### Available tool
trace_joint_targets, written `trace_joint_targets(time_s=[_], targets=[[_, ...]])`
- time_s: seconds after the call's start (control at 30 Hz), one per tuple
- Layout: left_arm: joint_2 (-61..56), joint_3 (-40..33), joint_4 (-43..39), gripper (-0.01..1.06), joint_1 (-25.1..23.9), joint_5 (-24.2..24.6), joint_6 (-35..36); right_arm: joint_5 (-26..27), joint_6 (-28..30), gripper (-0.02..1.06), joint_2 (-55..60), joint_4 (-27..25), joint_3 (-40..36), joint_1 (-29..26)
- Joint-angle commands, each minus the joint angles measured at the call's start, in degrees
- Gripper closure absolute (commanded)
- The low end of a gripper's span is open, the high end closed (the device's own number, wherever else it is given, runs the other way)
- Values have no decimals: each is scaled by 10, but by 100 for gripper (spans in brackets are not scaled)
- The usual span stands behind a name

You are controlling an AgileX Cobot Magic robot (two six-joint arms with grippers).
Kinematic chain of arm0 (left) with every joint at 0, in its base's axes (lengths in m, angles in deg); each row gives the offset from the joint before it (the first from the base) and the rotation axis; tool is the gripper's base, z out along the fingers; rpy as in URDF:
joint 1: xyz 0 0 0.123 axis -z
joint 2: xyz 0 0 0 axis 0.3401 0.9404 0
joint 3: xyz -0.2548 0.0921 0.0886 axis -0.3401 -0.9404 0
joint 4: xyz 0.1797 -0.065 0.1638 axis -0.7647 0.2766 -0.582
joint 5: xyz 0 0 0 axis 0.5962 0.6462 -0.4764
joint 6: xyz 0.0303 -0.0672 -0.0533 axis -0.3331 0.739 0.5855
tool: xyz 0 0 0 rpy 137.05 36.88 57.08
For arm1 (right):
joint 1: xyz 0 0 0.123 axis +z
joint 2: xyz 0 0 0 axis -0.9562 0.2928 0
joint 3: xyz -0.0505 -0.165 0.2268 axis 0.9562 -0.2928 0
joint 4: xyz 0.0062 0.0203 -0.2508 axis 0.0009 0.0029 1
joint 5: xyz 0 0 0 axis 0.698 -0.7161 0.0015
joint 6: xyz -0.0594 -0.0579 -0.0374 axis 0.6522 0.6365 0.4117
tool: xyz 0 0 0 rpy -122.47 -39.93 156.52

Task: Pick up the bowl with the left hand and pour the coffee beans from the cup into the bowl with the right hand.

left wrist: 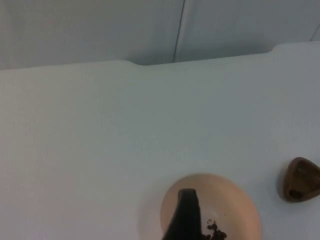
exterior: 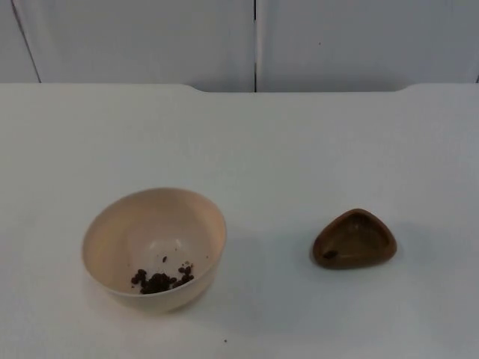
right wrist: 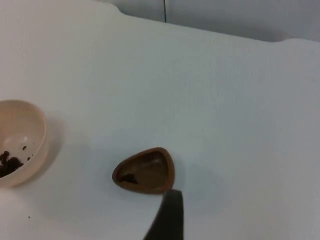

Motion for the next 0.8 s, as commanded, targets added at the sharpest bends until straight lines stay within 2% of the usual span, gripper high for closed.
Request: trace_joint_targets(time_s=[0.0,0.1,0.2,0.43,0.6,0.73,0.77], targets=[[-23,-18,7,36,0,2,-7,4,0,31,-28,-2,-14,-1],[-54,-48,7,36,0,1,-7,-5,0,31,-69,-2,-33,-1],[-114,-90,7,36,0,4,-7,-45,6,31,-132,-2,-43,-1],[-195,-104,6,36,0,29,-7,-98,35,31,-213,-5,-43,-1],[-249,-110,6,36,0,51,-7,-120,70,31,-269,-34,-55,-1],[-301,-110,-13,36,0,89,-7,-163,133,31,-326,-96,-82,-1],[-301,-110,-13,36,0,89,-7,-163,133,31,-326,-96,-82,-1]])
